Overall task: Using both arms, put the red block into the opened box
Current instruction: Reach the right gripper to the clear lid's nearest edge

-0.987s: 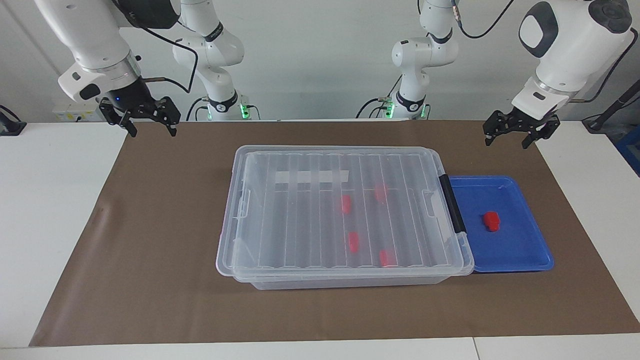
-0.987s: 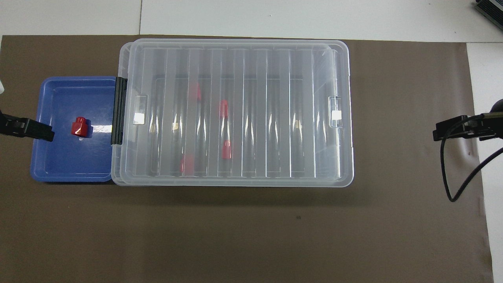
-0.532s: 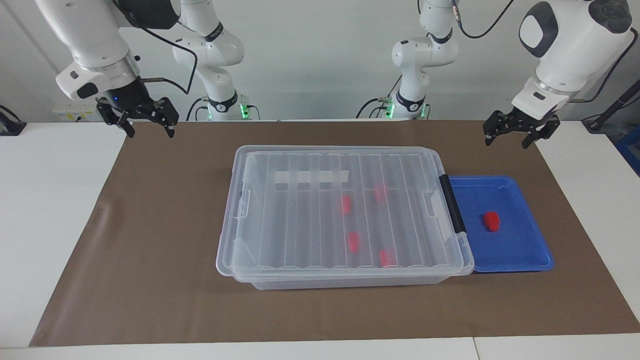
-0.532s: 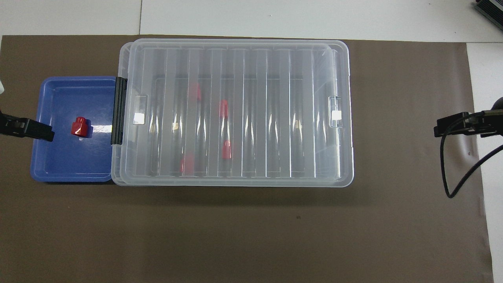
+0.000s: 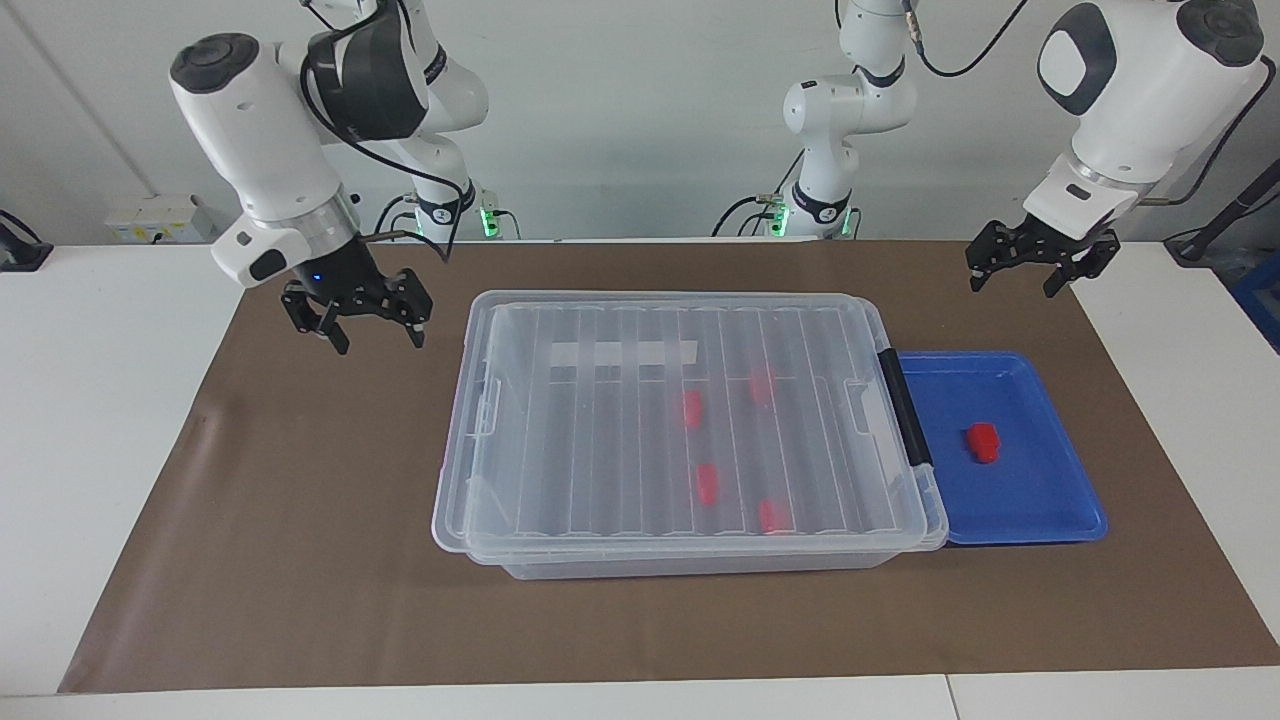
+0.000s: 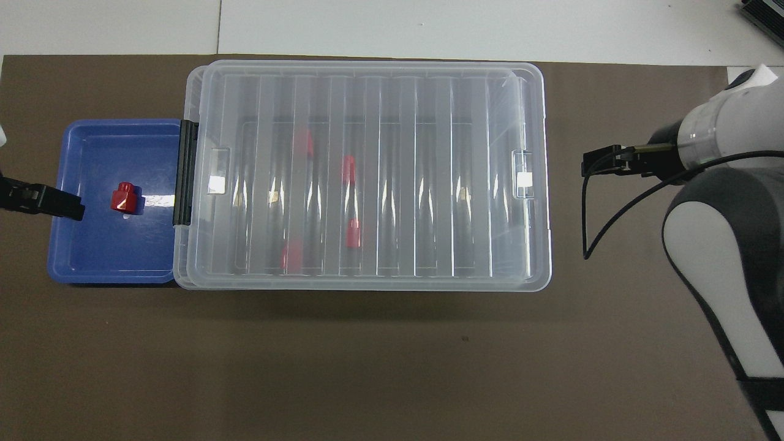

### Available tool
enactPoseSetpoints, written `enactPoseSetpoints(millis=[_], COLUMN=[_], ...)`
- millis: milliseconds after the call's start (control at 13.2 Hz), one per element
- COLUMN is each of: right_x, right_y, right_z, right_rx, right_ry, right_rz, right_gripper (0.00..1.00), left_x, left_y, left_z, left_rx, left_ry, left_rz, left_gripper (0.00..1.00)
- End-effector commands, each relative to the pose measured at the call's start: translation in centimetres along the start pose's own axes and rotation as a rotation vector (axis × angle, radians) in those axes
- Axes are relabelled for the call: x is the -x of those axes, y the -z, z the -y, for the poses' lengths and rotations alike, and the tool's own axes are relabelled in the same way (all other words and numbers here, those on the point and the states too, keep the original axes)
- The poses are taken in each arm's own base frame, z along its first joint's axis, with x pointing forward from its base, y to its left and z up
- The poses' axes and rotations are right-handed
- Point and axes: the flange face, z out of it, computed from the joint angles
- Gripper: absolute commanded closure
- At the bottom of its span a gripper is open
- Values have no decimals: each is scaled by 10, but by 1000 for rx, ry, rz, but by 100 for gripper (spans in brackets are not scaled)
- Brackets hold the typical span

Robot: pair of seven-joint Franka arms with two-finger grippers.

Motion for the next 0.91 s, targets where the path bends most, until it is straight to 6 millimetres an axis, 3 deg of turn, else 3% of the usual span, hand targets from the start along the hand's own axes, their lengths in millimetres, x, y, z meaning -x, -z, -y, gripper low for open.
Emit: enactPoseSetpoints(millis=[0,152,304,608,835], right_x=[-11,-18,-19,-21,-22], right_y=[-34,-61,-74,-94,-96], right_z=[28,36,42,34,25], right_rx=[-17,-15,-6,75,155], right_ry=[-19,-28,-20,4,40], right_rz=[-10,-12,-2,18,22], right_gripper=[0,0,0,0,0], left_x=[8,8,8,8,8], left_y=[1,1,1,1,1], left_z=[1,1,1,1,1], left_rx=[8,8,8,8,8], left_ry=[1,1,1,1,1], left_rz=[-20,-20,-20,-20,-20], left_gripper=[0,0,0,0,0])
